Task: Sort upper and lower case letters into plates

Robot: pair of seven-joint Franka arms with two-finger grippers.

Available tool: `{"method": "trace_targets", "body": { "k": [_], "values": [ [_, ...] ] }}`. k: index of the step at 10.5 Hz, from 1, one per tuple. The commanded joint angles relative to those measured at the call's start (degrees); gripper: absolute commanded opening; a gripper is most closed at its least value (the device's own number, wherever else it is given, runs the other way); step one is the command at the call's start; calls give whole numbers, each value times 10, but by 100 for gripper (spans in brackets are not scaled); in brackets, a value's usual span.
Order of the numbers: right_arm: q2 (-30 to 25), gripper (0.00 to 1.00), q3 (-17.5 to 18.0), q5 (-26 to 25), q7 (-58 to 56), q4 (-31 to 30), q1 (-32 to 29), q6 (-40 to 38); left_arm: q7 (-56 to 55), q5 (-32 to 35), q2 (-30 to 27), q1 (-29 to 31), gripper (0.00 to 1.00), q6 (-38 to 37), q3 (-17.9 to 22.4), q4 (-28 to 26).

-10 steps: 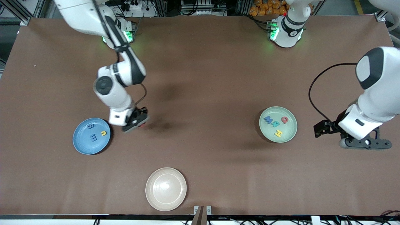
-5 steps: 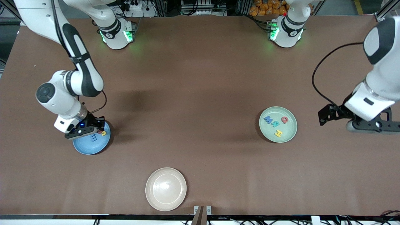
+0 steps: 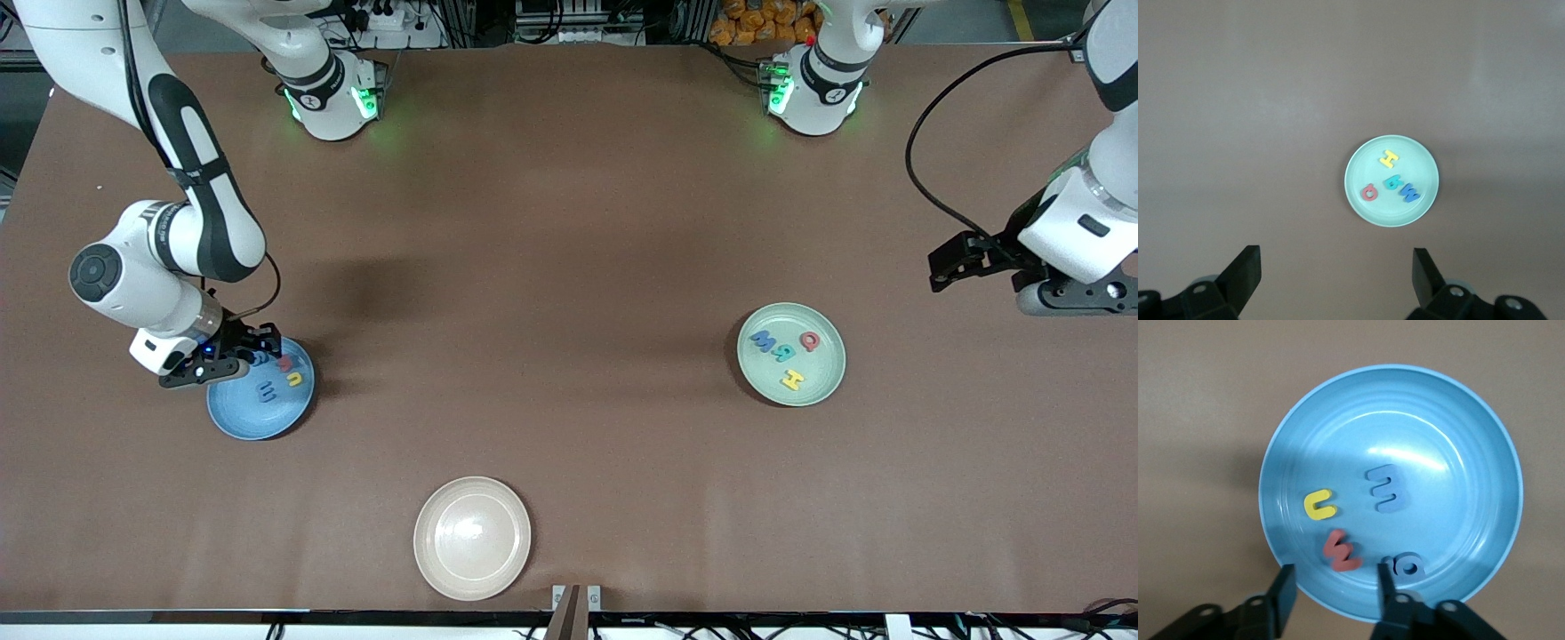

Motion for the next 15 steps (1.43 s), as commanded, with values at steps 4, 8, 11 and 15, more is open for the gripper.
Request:
{"method": "trace_targets", "body": {
  "k": [4,8,11,15],
  "values": [
    [-144,100,8,-30,0,-102,-15,-35,23,-16,-38,-62,100,1,64,-54],
    [-181,100,9,-43,6,43,-30,-247,20,-16,-62,-65,100,30,64,-93],
    [-183,100,9,-43,6,182,-34,-387,22,-15,-95,-62,100,67,64,-150],
    [-183,100,10,-47,23,316,-45,-513,21,-14,-93,-61,100,68,62,-148]
  ]
}}
